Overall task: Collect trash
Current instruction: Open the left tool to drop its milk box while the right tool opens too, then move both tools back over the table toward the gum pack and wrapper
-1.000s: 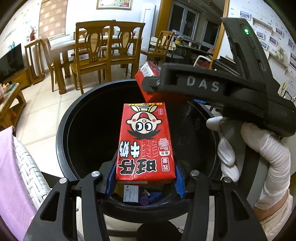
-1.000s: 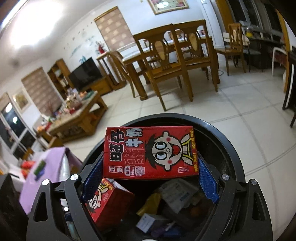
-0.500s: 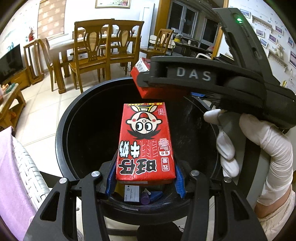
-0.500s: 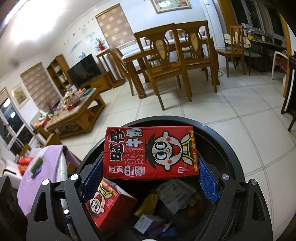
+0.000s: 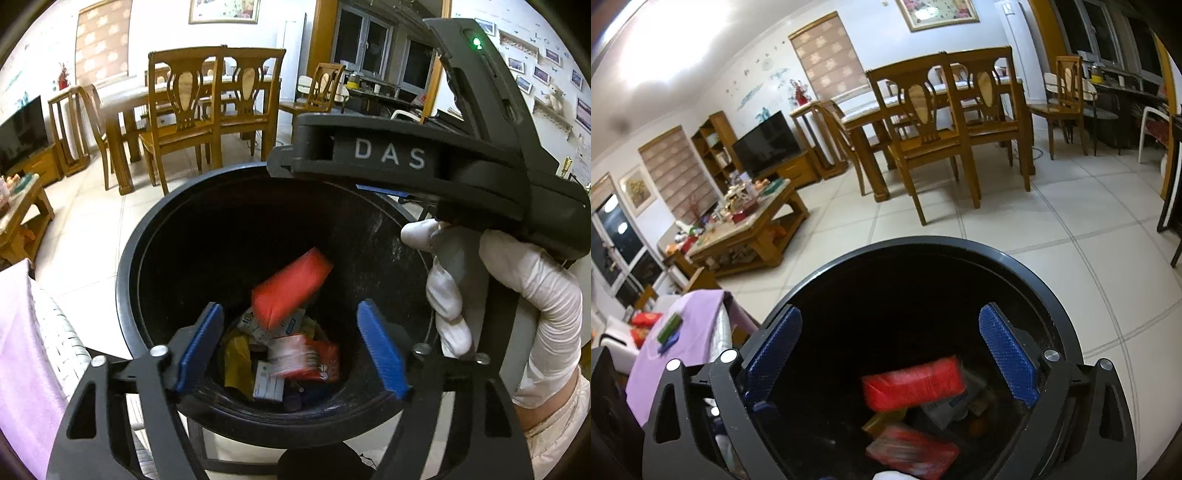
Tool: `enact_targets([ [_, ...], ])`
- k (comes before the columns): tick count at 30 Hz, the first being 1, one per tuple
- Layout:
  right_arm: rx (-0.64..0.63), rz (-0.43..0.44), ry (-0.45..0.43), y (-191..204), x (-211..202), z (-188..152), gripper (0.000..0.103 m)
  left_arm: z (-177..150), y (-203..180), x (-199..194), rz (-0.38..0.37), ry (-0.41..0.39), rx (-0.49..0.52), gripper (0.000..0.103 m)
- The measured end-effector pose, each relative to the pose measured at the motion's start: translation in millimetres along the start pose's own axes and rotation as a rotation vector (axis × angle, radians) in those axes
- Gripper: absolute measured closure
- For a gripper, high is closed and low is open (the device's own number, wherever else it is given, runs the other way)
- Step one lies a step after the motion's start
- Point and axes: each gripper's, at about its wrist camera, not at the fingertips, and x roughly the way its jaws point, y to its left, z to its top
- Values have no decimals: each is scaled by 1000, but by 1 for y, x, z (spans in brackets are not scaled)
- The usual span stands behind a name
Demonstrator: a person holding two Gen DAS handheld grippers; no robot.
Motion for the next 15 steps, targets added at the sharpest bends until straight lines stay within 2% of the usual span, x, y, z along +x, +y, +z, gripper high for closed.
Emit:
enact_targets([
  [5,2,13,-13,-2,-5,-2,5,0,5,0,2,-6,-9,22],
  [8,-6,10,-21,-2,-9,-4,5,1,7,-2,15,-20,-17,11],
  [14,46,27,-35,-13,-20,-9,5,3,12,-3,17,-39,-40,10],
  [15,59,30,-35,-16,-22,-10,5,3,13,-5,15,-45,-47,6],
])
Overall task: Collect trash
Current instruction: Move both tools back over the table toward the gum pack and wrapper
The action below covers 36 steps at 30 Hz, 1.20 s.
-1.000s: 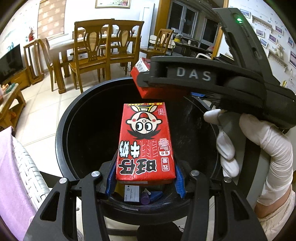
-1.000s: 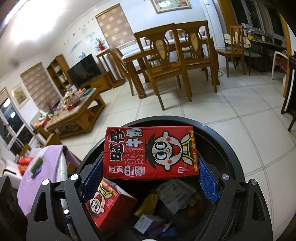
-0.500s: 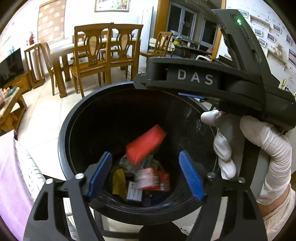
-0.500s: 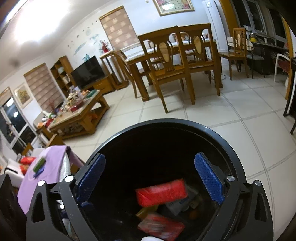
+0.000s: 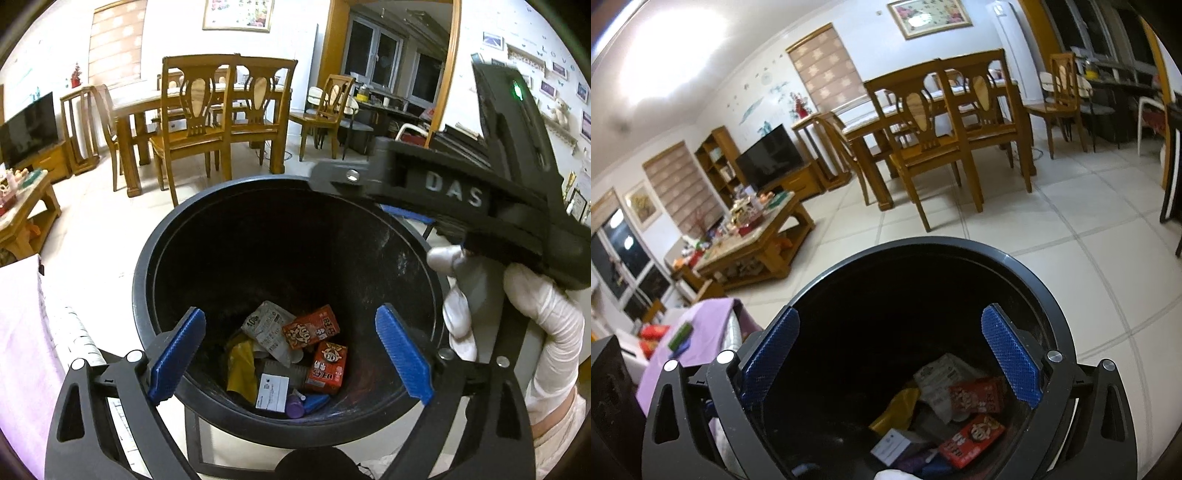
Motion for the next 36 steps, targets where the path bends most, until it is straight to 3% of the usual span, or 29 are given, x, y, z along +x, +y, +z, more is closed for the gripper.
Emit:
enact_targets([
  [8,86,26,-27,-6,-26,-2,5,3,18,-14,-21,-18,-106,6],
  [14,74,62,-52,12,-42,0,5,2,35,-52,27,-87,-86,6],
  [18,23,102,-66,39,-44,-1,5,-2,61,-77,81,-107,-87,6],
  [25,-128,179,-38,110,-30,-10,5,-18,139,-116,208,-113,-166,5],
  [36,-321,257,57,211,9,-31,5,-35,231,-134,359,-59,-219,6],
])
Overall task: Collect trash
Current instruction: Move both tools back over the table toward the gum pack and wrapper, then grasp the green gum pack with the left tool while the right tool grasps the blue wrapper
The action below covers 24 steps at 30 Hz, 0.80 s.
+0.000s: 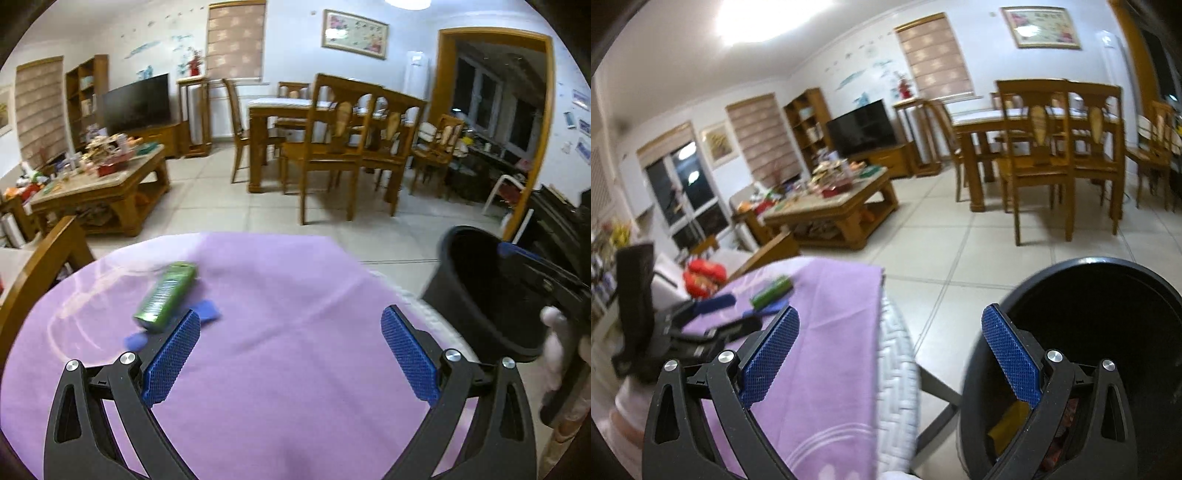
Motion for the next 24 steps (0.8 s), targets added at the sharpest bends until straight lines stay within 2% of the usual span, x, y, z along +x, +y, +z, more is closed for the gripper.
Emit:
enact_targets([
  [5,-86,30,54,31,27,2,5,3,34,15,44,33,1,6],
  [13,-257,69,151,80,75,3,5,5,61,35,37,85,11,7],
  [15,-322,80,179,96,88,0,5,6,69,41,24,106,2,21],
  [22,-439,128,267,131,123,-6,6,6,91,54,-10,139,-37,41],
  [24,-462,135,281,138,131,-6,6,6,97,56,-8,155,-45,49],
])
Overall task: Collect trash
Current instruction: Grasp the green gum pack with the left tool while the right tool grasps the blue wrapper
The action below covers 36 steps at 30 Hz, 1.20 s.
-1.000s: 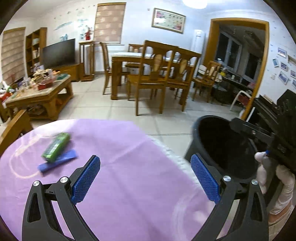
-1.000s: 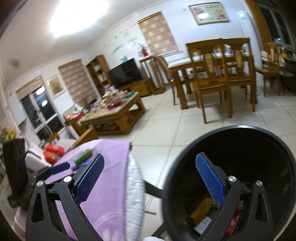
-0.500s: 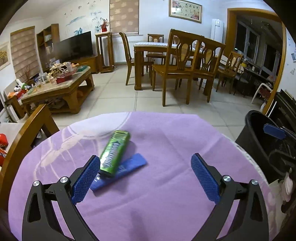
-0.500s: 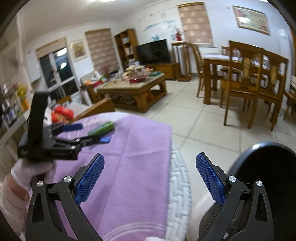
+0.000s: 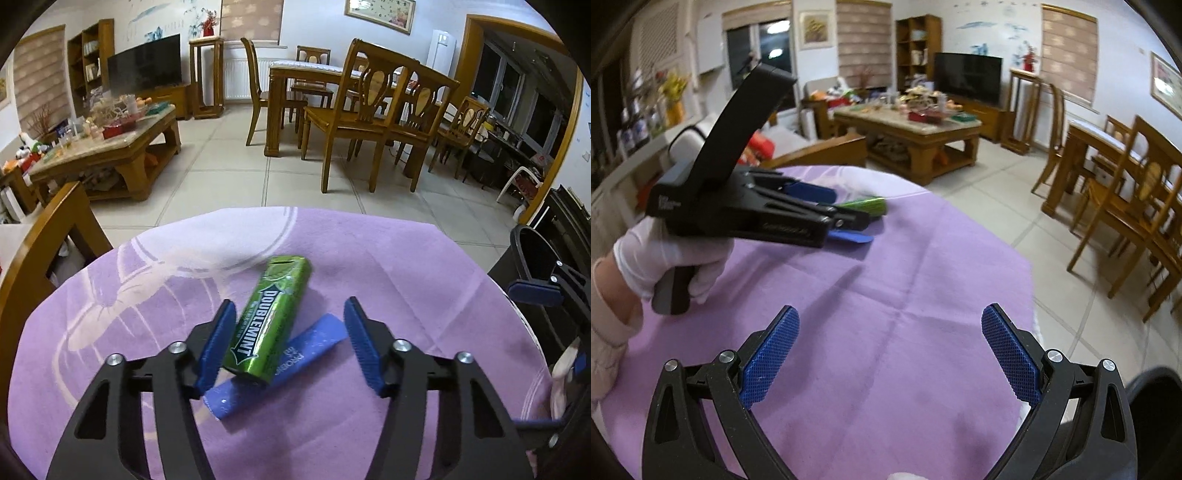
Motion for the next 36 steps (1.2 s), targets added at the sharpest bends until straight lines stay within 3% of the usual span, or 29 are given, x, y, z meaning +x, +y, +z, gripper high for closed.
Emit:
enact_targets([
  [5,-94,4,40,17,23,20,8,-7,12,11,9,23,-11,66],
  [9,-166,10,86,32,48,32,21,-8,24,5,-21,7,-73,82],
  [14,-273,7,128,55,81,47,37,-7,40,-8,-28,-35,-141,82],
  [21,-433,10,148,86,120,68,42,-10,61,-22,-35,-74,-223,82],
  [26,-387,89,193,88,140,86,46,-8,72,-26,-29,-92,-259,82],
  [30,-265,203,236,73,150,98,63,-7,80,-26,-26,-94,-275,82],
  [31,-257,203,232,74,148,99,64,-8,81,-25,-25,-94,-277,82],
  [36,-202,179,215,76,144,99,91,-8,79,-23,-22,-88,-268,82],
])
